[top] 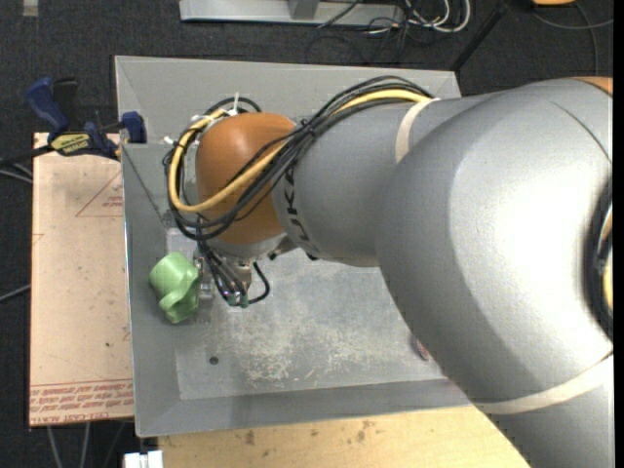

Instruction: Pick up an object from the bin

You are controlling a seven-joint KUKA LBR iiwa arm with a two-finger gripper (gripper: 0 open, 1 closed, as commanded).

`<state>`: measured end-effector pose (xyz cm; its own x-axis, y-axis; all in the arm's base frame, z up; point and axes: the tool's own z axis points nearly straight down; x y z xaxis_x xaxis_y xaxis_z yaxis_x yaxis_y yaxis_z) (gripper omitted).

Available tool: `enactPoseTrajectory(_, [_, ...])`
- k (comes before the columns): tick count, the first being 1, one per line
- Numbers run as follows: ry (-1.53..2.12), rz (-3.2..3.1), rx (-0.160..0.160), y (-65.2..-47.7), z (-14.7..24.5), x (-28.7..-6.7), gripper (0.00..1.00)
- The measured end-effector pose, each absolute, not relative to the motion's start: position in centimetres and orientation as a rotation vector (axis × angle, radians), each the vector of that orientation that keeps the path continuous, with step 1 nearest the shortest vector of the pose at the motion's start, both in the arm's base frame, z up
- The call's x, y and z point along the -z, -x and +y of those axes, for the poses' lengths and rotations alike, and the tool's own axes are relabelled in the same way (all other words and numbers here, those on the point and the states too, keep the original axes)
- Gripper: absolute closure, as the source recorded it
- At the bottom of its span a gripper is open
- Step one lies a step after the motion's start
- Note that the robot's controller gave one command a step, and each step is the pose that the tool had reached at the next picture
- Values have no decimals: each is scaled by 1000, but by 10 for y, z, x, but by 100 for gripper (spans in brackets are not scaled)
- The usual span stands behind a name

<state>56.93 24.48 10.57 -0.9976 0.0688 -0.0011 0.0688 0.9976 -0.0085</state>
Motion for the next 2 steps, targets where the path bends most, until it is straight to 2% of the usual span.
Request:
enactPoseTrajectory(1, [-65,3145,45,-528,233,-78,100])
enactPoseTrajectory(2, [664,3067,26,-525,229,-73,100])
